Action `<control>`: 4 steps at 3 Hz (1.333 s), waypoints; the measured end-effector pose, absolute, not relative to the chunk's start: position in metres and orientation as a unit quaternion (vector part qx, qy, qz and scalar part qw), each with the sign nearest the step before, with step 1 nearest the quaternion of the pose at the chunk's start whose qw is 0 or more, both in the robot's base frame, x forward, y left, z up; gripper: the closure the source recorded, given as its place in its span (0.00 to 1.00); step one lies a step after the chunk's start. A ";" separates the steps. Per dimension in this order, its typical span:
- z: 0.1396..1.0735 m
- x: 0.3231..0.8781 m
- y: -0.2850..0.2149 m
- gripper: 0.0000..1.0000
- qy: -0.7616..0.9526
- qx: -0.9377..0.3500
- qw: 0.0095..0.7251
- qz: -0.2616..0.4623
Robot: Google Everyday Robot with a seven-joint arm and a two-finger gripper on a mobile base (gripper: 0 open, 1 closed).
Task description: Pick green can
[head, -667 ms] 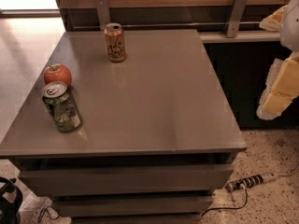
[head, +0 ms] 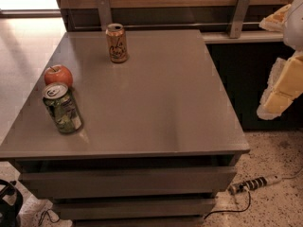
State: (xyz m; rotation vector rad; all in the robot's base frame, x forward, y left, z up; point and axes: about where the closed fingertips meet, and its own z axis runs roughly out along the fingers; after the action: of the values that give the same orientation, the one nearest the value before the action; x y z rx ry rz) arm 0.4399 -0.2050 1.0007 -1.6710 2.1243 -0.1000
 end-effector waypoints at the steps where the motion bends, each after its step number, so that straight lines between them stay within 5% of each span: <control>1: 0.997 0.444 -0.197 0.00 0.754 -0.605 0.254 0.030; 4: 0.976 0.440 -0.085 0.00 0.675 -0.584 0.384 0.237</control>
Offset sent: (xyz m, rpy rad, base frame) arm 0.0112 0.0773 -0.0184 0.5894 0.0780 0.2329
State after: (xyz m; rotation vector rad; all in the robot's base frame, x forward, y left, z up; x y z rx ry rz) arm 0.4402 -0.0852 0.9763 -1.4893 1.7201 0.6031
